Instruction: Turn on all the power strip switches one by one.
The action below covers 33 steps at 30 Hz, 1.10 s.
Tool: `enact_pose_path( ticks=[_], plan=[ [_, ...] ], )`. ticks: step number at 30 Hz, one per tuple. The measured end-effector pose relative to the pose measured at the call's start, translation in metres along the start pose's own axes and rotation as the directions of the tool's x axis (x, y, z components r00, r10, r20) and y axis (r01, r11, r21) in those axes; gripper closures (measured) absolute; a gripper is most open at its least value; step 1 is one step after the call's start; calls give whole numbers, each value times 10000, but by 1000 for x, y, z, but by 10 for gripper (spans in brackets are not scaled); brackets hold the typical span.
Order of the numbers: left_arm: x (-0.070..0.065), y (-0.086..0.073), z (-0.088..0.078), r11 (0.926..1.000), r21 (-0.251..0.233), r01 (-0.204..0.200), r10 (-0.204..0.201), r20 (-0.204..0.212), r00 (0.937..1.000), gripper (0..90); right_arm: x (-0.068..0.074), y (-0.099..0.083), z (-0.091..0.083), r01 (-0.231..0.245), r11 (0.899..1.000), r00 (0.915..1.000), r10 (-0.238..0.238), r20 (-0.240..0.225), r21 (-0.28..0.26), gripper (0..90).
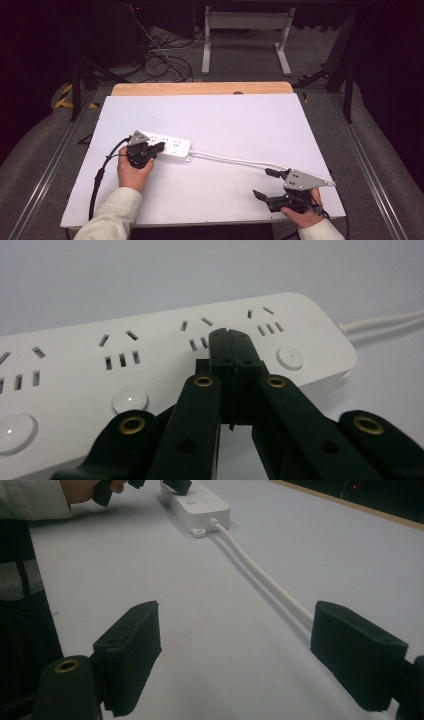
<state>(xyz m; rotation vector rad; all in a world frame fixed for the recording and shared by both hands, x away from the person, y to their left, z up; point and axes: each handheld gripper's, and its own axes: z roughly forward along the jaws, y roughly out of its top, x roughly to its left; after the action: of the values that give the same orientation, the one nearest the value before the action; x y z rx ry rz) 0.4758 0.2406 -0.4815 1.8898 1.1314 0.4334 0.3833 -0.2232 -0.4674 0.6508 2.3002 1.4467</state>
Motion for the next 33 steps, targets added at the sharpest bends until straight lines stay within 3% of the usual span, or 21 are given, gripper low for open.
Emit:
enact_pose_path(
  ticks=[2,6,9,12,14,17,23,25,33],
  plan=[
    [0,-1,0,10000,-42,-39,39,34,10000,900,0,0,0,-18,10000,10000,18,1,-4,204],
    [6,-3,1,9992,-157,358,-352,376,9987,900,1,0,0,-2,10000,10000,2,16,-11,204],
    [4,-3,2,9994,-190,280,-278,133,9995,900,1,0,-1,-17,10000,10000,17,22,-49,204],
    [3,-2,-2,9997,-242,102,-98,162,9998,900,0,0,-1,19,10000,10000,-18,19,-42,204],
    [-1,3,-10,10000,15,-70,70,-56,10000,900,0,0,-1,-2,10000,10000,2,19,-62,204],
    [-8,15,-23,9985,-528,-163,166,63,9998,900,-1,0,-1,-8,10000,10000,8,49,-37,204],
    [-17,19,-25,9972,-372,-642,643,11,9979,900,-1,-1,0,39,10000,10000,-39,23,10,204],
    [-17,19,-25,9983,-343,-469,472,81,9989,900,-1,-1,-1,14,10000,10000,-14,44,8,204],
    [-17,21,-27,9976,-500,-481,488,142,9987,900,-1,-1,0,-1,10000,10000,1,24,2,204]
  ],
)
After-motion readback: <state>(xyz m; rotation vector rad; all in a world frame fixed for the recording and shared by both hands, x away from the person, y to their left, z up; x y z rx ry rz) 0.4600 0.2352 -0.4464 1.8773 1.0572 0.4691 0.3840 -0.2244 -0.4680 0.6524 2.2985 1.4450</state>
